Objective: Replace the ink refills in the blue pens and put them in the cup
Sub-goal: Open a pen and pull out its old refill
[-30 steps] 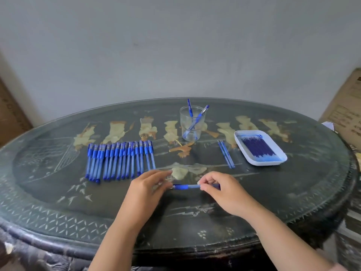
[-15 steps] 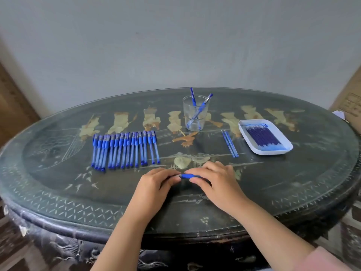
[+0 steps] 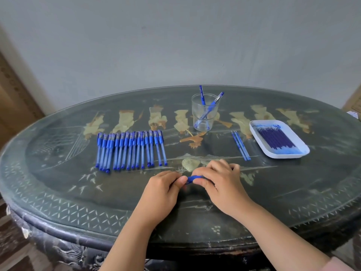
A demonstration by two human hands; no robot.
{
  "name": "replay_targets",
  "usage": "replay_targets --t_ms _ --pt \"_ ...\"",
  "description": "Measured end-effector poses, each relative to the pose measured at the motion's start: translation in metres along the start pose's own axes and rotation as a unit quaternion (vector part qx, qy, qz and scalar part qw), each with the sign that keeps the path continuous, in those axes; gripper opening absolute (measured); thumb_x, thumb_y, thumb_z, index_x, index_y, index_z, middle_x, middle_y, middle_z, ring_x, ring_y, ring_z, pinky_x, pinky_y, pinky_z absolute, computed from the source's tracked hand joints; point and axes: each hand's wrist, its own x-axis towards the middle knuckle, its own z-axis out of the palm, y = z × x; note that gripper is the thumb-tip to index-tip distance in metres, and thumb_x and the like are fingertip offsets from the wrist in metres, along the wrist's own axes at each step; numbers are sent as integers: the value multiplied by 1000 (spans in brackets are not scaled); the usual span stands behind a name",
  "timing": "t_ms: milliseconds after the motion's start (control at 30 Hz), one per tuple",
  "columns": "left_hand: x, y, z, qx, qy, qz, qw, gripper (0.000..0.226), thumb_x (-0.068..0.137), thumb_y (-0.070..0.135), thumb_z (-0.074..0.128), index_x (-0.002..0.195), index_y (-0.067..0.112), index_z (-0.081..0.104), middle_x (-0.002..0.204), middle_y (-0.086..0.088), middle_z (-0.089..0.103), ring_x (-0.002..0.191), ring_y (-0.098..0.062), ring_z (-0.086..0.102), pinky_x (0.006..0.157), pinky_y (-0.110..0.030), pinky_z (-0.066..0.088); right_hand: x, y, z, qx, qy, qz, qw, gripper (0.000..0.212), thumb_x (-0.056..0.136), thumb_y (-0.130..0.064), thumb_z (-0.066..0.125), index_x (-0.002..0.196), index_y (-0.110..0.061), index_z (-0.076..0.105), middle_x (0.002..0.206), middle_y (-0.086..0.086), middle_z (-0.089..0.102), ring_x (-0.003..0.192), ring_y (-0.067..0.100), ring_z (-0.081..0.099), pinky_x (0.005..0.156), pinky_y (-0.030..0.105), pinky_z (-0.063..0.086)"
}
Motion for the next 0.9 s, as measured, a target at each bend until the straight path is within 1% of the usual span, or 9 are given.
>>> replay_targets --t_ms 133,300,367,433,567,700,833,900 --pt "1 2 -3 -17 -16 -20 1000 36 99 24 54 64 21 58 59 10 52 70 -7 52 64 -11 36 0 3 3 43 -24 25 998 24 91 -54 44 99 -42 63 82 -13 51 86 11 51 75 40 29" --pt "3 4 -7 -31 -30 -33 999 43 100 28 49 57 25 52 53 11 49 64 -6 51 62 -12 34 2 4 1 91 -53 50 993 32 87 -61 40 102 -44 63 83 -14 54 92 5 49 83 40 28" --pt "3 6 -7 -35 -39 -34 998 45 100 31 47 56 23 50 55 13 52 62 -6 50 61 -12 34 3 4 0 116 -67 58 989 32 85 -62 40 104 -46 60 84 -13 55 94 4 48 87 39 27" --pt "3 7 -8 -37 -42 -34 998 46 101 32 46 56 20 50 55 14 51 59 -6 48 60 -13 33 3 4 -2 127 -77 61 987 28 85 -60 45 105 -48 59 85 -13 56 95 4 48 88 40 27" --pt "4 6 -9 -44 -46 -46 997 48 101 32 46 55 18 48 50 9 46 56 -7 46 58 -16 34 3 3 -3 147 -80 62 984 20 87 -50 52 104 -47 61 85 -15 57 94 1 47 88 40 28" --pt "5 9 -11 -53 -57 -71 994 50 101 33 46 56 12 49 49 7 44 52 -8 42 56 -18 33 3 2 -3 152 -76 65 983 21 87 -49 51 105 -47 60 82 -16 54 94 1 48 89 39 27" --pt "5 13 -12 -73 -67 -91 991 51 101 33 45 59 4 47 49 5 42 50 -8 37 55 -20 31 2 2 -3 152 -85 63 983 15 91 -44 55 98 -42 67 82 -14 54 93 3 48 89 39 26" --pt "5 14 -12 -81 -74 -104 988 52 101 35 45 58 6 47 51 3 42 50 -8 36 54 -20 30 3 1 -3 153 -89 62 982 17 90 -46 54 98 -42 68 82 -14 55 93 3 48 90 41 28"
